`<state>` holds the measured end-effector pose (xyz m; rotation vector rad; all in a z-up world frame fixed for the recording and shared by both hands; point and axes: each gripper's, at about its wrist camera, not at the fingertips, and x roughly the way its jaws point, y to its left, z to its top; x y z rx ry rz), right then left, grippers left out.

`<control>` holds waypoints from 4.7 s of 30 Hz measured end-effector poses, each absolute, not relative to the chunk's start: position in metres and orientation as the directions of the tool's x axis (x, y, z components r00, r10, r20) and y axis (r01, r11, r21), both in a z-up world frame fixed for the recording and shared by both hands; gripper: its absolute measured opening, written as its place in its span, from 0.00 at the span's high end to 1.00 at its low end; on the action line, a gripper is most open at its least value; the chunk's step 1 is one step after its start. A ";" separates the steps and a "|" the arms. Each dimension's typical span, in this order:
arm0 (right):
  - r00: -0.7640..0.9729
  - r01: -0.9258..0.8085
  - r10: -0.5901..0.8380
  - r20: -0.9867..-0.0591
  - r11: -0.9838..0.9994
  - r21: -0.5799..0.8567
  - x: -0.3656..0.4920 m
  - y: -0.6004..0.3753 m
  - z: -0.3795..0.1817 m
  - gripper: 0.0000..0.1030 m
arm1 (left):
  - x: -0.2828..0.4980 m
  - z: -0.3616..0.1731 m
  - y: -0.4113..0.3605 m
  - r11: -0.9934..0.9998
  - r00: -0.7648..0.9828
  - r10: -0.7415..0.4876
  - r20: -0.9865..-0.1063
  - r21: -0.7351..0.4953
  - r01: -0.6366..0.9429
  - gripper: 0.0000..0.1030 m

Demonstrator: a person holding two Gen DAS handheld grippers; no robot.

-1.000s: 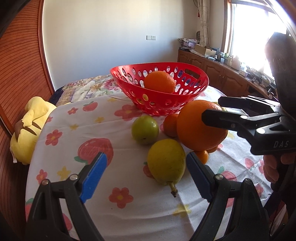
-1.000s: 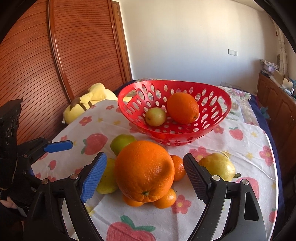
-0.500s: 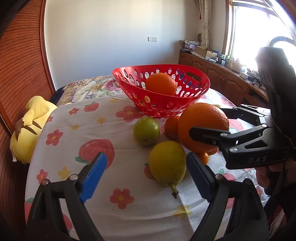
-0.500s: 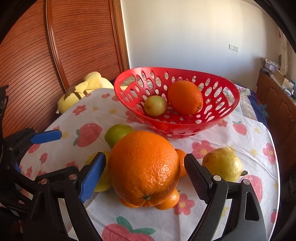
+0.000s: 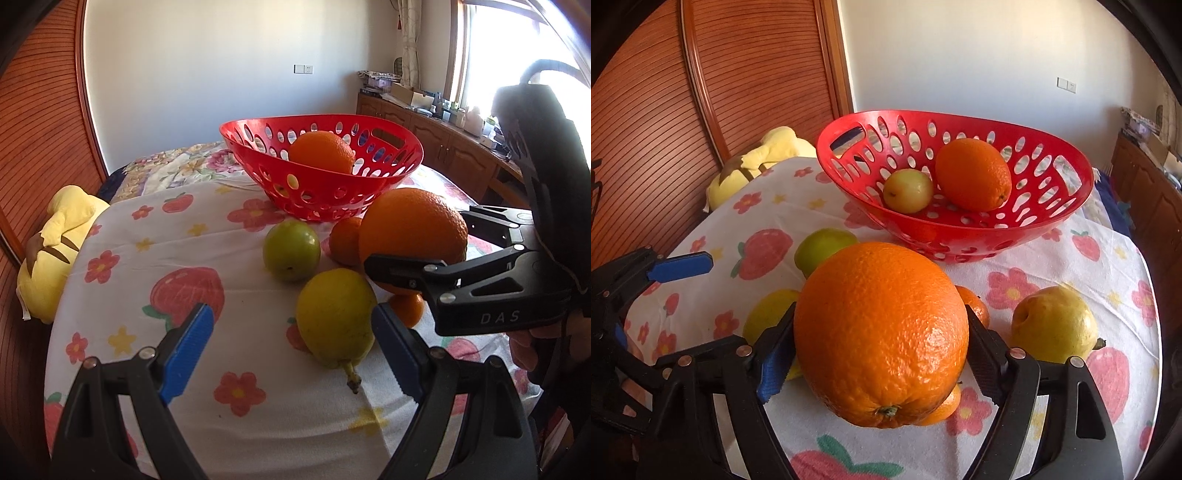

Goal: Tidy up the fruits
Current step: 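Grasp another large orange with the right tool, then lift the orange with the right tool while the left tool grasps a yellow pear, then carry the orange with the right tool and the pear with the left tool to the basket, then lower the orange into the basket with the right tool while the left tool holds the pear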

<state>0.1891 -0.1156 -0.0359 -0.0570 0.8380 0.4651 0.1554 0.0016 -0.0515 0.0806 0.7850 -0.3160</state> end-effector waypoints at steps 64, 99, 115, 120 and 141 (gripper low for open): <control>0.642 -0.378 0.388 -0.662 0.911 0.167 0.164 -0.167 0.007 0.21 | 0.183 -0.038 -0.015 0.926 0.619 -0.324 -0.715 -0.106 0.362 0.44; 0.652 -0.445 0.431 -0.623 0.884 0.146 0.266 -0.159 0.061 0.21 | 0.254 0.040 0.002 0.922 0.708 -0.340 -0.619 -0.073 0.379 0.44; 0.579 -0.472 0.392 -0.715 0.876 0.099 0.300 -0.131 0.009 0.21 | 0.289 0.027 0.010 0.921 0.695 -0.344 -0.631 -0.085 0.379 0.44; 0.552 -0.468 0.370 -0.748 0.879 0.090 0.307 -0.128 -0.003 0.20 | 0.293 0.027 0.012 0.922 0.698 -0.347 -0.627 -0.090 0.377 0.44; 0.439 -0.458 0.325 -0.837 0.883 0.103 0.325 -0.112 -0.029 0.20 | 0.300 0.019 0.016 0.927 0.690 -0.338 -0.640 -0.099 0.363 0.44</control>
